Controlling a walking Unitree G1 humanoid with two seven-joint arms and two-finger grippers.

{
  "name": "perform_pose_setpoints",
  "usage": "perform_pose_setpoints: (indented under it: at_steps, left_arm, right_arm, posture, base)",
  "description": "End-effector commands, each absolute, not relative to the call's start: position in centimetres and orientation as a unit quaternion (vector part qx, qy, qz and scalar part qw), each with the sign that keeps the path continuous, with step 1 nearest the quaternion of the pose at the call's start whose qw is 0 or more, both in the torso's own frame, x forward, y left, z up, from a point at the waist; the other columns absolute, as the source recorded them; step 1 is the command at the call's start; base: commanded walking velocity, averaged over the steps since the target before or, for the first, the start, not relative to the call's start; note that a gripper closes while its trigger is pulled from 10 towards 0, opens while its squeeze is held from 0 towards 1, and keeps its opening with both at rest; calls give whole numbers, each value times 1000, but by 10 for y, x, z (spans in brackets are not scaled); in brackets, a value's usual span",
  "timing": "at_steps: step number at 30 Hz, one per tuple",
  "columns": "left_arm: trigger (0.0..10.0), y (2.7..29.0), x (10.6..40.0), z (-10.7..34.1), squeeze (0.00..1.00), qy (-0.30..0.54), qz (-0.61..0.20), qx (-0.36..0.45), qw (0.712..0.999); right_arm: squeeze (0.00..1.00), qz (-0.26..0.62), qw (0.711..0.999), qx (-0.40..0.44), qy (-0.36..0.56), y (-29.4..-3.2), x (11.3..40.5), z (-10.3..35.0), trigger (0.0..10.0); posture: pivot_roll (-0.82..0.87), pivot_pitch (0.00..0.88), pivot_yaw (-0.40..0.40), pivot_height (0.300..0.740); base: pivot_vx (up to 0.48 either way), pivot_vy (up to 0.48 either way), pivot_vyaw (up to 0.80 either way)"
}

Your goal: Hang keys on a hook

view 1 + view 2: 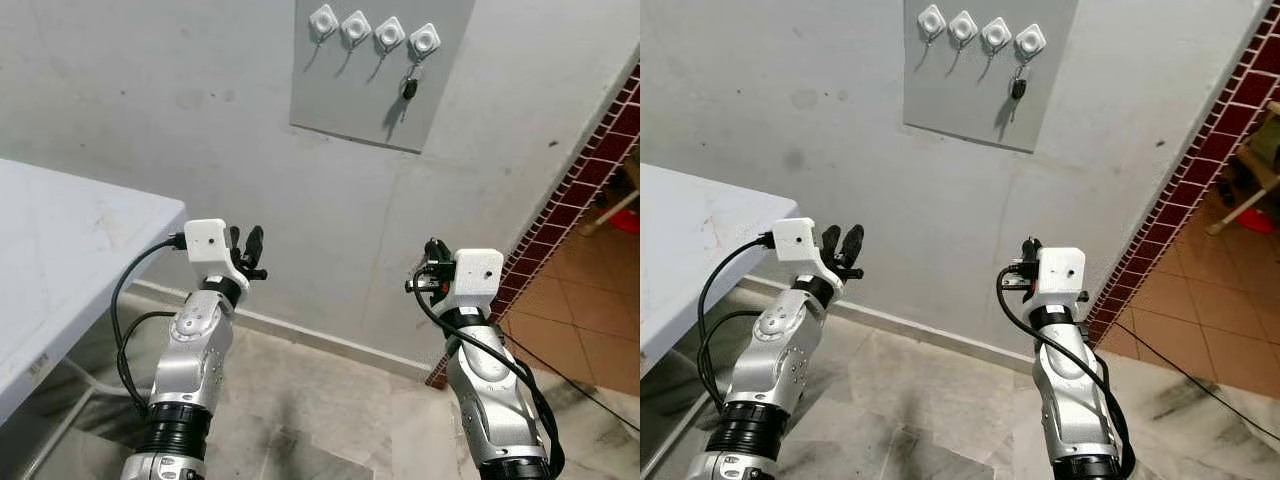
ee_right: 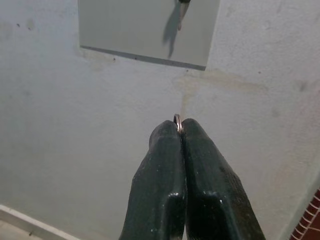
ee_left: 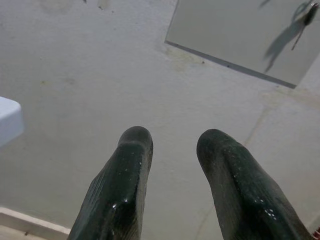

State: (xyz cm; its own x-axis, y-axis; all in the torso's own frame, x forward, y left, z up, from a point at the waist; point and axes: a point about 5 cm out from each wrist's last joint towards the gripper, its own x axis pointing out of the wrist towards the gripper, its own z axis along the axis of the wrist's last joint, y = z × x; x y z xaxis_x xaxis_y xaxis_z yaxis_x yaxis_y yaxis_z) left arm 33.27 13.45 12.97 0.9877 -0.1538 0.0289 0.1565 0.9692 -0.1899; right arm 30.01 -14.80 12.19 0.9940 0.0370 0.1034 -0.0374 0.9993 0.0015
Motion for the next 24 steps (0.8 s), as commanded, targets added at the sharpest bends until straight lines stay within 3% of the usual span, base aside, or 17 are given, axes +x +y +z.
perform_pose_setpoints:
  at_steps: [1, 24]
  left_arm:
    - [10000, 130, 335, 139, 0, -22, -90, -85, 992]
    - [10000, 131, 336, 142, 0, -29, -94, -94, 991]
  right_arm:
    - [0, 15, 998, -3, -65, -149, 300, 128, 10000]
    - [0, 22, 997, -5, -69, -146, 298, 128, 10000]
  posture:
    - [126, 0, -79, 740]
    - [123, 0, -79, 740]
  base:
    - [300, 0, 0]
    - [389, 0, 0]
